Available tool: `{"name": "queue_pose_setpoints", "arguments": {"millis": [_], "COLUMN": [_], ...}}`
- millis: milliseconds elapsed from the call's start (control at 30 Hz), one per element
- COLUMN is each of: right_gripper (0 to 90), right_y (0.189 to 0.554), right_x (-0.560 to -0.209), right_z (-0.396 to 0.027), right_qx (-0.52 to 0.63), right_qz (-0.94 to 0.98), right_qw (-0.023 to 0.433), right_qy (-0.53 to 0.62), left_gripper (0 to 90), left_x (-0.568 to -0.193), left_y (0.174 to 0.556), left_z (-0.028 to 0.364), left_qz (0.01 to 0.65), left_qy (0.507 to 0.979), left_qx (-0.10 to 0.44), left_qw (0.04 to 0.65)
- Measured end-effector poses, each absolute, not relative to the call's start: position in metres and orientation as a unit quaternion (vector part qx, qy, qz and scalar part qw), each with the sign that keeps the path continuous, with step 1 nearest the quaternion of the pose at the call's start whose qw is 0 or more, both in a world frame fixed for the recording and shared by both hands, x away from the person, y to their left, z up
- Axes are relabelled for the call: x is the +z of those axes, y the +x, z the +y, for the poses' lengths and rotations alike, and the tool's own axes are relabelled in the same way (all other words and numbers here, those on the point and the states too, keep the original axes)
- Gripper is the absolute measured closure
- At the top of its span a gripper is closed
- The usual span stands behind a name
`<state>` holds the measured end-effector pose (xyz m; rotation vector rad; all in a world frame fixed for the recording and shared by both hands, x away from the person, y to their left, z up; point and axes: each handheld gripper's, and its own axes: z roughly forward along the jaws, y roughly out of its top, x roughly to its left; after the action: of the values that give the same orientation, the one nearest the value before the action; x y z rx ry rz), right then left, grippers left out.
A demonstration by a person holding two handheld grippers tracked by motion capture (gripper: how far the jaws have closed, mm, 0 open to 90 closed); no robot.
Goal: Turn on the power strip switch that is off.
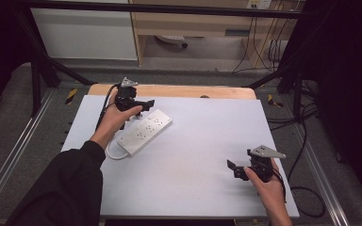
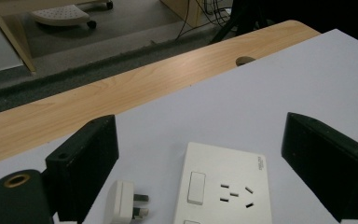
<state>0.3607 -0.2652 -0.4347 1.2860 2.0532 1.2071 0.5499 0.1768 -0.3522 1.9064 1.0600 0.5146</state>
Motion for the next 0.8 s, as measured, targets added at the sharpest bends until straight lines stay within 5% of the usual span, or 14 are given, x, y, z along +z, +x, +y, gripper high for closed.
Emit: {"name": "queue_pose_setpoints", "arguments": {"millis": [333, 800], "right_gripper": [4.2, 4.4], "right_y": [0.361, 0.361], "right_x": [-0.434, -0.434], "right_z": [-0.265, -0.265], "right_qx": [0.437, 0.438], "right_qz": [0.740, 0.739], "right_qw": [0.215, 0.215], "right_qy": [0.464, 0.464], "left_gripper": [14.6, 34.7], "left_x": [-0.355, -0.356], "left_y": [0.551, 0.549], "left_z": [0.173, 0.164], "left_qz": [0.423, 0.409], "left_qy": [0.770, 0.775], "left_qx": [0.206, 0.208], "left_qw": [0.432, 0.435]}}
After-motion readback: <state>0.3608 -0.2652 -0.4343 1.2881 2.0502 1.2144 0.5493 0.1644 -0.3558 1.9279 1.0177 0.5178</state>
